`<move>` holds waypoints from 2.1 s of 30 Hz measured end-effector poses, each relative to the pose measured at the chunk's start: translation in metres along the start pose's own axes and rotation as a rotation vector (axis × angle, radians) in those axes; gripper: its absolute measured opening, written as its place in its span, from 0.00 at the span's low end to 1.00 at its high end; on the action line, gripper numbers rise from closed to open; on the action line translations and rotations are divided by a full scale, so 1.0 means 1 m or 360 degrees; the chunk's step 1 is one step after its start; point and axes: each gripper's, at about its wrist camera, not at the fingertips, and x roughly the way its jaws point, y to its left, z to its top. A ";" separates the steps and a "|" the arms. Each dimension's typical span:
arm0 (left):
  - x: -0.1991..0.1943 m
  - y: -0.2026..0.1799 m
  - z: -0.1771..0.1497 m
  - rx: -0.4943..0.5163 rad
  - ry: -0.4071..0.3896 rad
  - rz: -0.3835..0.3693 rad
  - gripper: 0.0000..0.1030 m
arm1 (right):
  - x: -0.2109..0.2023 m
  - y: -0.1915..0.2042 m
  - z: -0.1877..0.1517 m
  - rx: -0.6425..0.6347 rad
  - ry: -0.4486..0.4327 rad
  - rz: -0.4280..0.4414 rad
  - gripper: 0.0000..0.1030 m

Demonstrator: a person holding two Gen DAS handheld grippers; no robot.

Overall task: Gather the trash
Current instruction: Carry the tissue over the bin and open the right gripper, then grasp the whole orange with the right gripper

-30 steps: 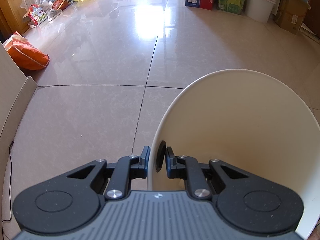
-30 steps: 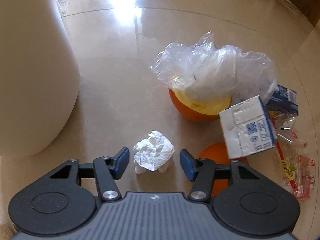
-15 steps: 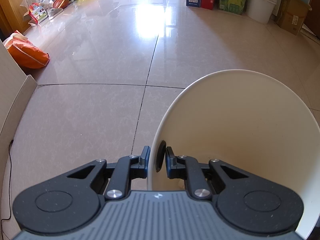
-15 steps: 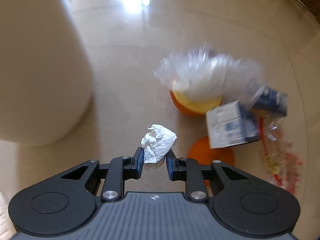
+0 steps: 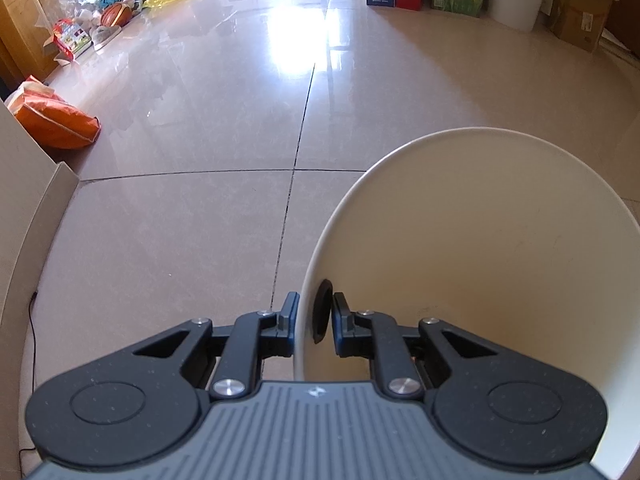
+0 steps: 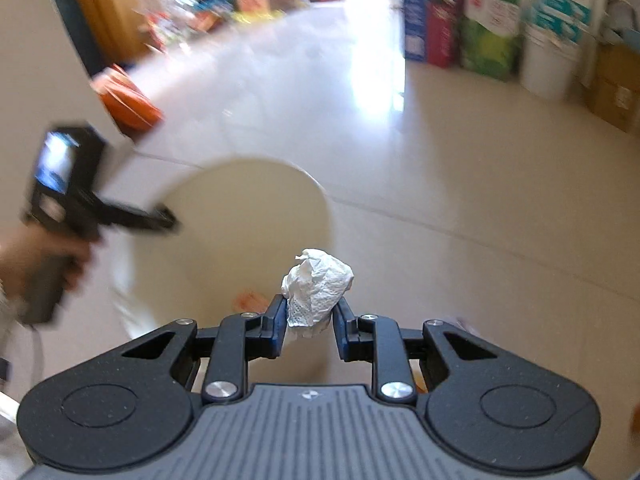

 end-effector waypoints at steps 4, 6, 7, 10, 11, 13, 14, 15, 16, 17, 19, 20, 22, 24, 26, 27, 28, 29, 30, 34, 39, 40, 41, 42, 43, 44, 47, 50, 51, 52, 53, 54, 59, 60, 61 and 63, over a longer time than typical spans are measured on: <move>0.001 -0.006 0.003 0.0052 0.0000 0.0028 0.15 | 0.024 0.022 0.021 -0.0005 0.0022 0.0084 0.42; 0.001 -0.009 0.003 0.0086 -0.0002 0.0038 0.15 | 0.035 0.026 0.026 0.0027 0.0041 0.0079 0.62; 0.001 -0.009 0.004 0.0089 0.0000 0.0036 0.15 | 0.034 0.030 0.028 0.0036 0.0049 0.0095 0.62; 0.002 -0.006 0.006 0.0073 0.0018 0.0011 0.15 | 0.024 0.035 0.018 0.0027 0.0050 0.0081 0.67; 0.001 -0.006 0.004 0.0072 0.0022 0.0007 0.15 | 0.021 0.034 0.014 0.0019 0.0052 0.0065 0.69; 0.001 -0.006 0.005 0.0068 0.0029 0.0001 0.15 | 0.016 0.031 0.002 0.0017 0.0068 0.0023 0.69; 0.002 -0.006 0.005 0.0068 0.0031 0.0001 0.15 | 0.014 0.028 -0.001 0.0025 0.0093 -0.0007 0.69; 0.002 -0.006 0.006 0.0064 0.0034 0.0002 0.15 | 0.014 0.027 -0.003 0.0035 0.0116 -0.0035 0.69; 0.002 -0.006 0.006 0.0062 0.0036 0.0001 0.15 | 0.012 0.023 -0.007 0.0049 0.0135 -0.0065 0.69; 0.002 -0.007 0.006 0.0061 0.0037 0.0000 0.15 | 0.007 0.019 -0.011 0.0068 0.0145 -0.0094 0.69; 0.002 -0.006 0.007 0.0058 0.0042 -0.0002 0.15 | -0.003 0.012 -0.019 0.0106 0.0155 -0.0128 0.69; 0.002 -0.006 0.007 0.0049 0.0046 -0.0006 0.15 | -0.009 0.009 -0.023 0.0127 0.0165 -0.0147 0.69; 0.002 -0.004 0.008 0.0046 0.0052 -0.0004 0.15 | -0.020 0.002 -0.031 0.0165 0.0172 -0.0188 0.69; 0.002 -0.004 0.008 0.0039 0.0050 -0.0010 0.15 | -0.030 -0.006 -0.038 0.0203 0.0170 -0.0225 0.71; 0.001 -0.004 0.007 0.0045 0.0042 -0.0004 0.15 | -0.038 -0.013 -0.045 0.0229 0.0150 -0.0272 0.75; 0.001 -0.004 0.006 0.0051 0.0038 -0.0001 0.15 | -0.041 -0.017 -0.050 0.0242 0.0139 -0.0296 0.79; 0.001 -0.005 0.005 0.0054 0.0035 0.0000 0.15 | -0.042 -0.021 -0.053 0.0264 0.0129 -0.0325 0.81; 0.001 -0.005 0.005 0.0062 0.0033 0.0004 0.15 | -0.042 -0.027 -0.056 0.0289 0.0125 -0.0349 0.81; 0.001 -0.006 0.005 0.0062 0.0030 0.0003 0.15 | -0.042 -0.032 -0.059 0.0306 0.0121 -0.0353 0.81; 0.000 -0.007 0.004 0.0047 0.0030 0.0003 0.15 | -0.031 -0.056 -0.084 0.0353 0.0091 -0.0406 0.85; 0.000 -0.008 0.003 0.0055 0.0024 0.0006 0.15 | 0.008 -0.079 -0.134 0.0398 0.0051 -0.0436 0.96; -0.001 -0.007 0.004 0.0051 0.0025 0.0001 0.15 | 0.018 -0.082 -0.147 0.0393 0.0028 -0.0473 0.97; -0.001 -0.005 0.004 0.0043 0.0024 -0.0006 0.15 | 0.032 -0.084 -0.160 0.0379 0.0018 -0.0511 0.98; -0.001 -0.004 0.004 0.0037 0.0024 -0.0007 0.15 | 0.045 -0.087 -0.170 0.0376 0.0022 -0.0547 0.98; -0.001 -0.004 0.004 0.0031 0.0022 -0.0010 0.15 | 0.060 -0.090 -0.180 0.0379 0.0048 -0.0592 0.98; -0.002 -0.003 0.004 0.0027 0.0021 -0.0014 0.15 | 0.077 -0.094 -0.188 0.0396 0.0089 -0.0622 0.98; -0.002 -0.002 0.003 0.0038 0.0018 -0.0017 0.15 | 0.118 -0.106 -0.206 0.0448 0.0182 -0.0651 0.97; -0.001 -0.001 0.002 0.0041 0.0016 -0.0019 0.15 | 0.147 -0.116 -0.215 0.0493 0.0238 -0.0690 0.96; -0.001 -0.001 0.002 0.0038 0.0016 -0.0019 0.15 | 0.153 -0.119 -0.217 0.0501 0.0246 -0.0700 0.96; -0.001 -0.001 0.002 0.0033 0.0018 -0.0019 0.15 | 0.161 -0.123 -0.217 0.0507 0.0254 -0.0714 0.96; -0.001 -0.001 0.002 0.0027 0.0020 -0.0021 0.15 | 0.167 -0.126 -0.218 0.0513 0.0263 -0.0724 0.96; 0.000 0.000 0.002 0.0022 0.0019 -0.0022 0.15 | 0.170 -0.128 -0.218 0.0517 0.0267 -0.0730 0.96; 0.002 -0.002 0.003 0.0022 0.0025 -0.0007 0.15 | 0.186 -0.137 -0.220 0.0559 0.0295 -0.0720 0.95; 0.002 -0.003 0.003 0.0023 0.0023 -0.0005 0.15 | 0.189 -0.137 -0.221 0.0566 0.0304 -0.0716 0.94; 0.002 -0.003 0.003 0.0031 0.0022 -0.0004 0.15 | 0.191 -0.137 -0.223 0.0567 0.0312 -0.0715 0.94; 0.001 -0.003 0.003 0.0036 0.0018 -0.0010 0.15 | 0.198 -0.136 -0.225 0.0548 0.0335 -0.0720 0.90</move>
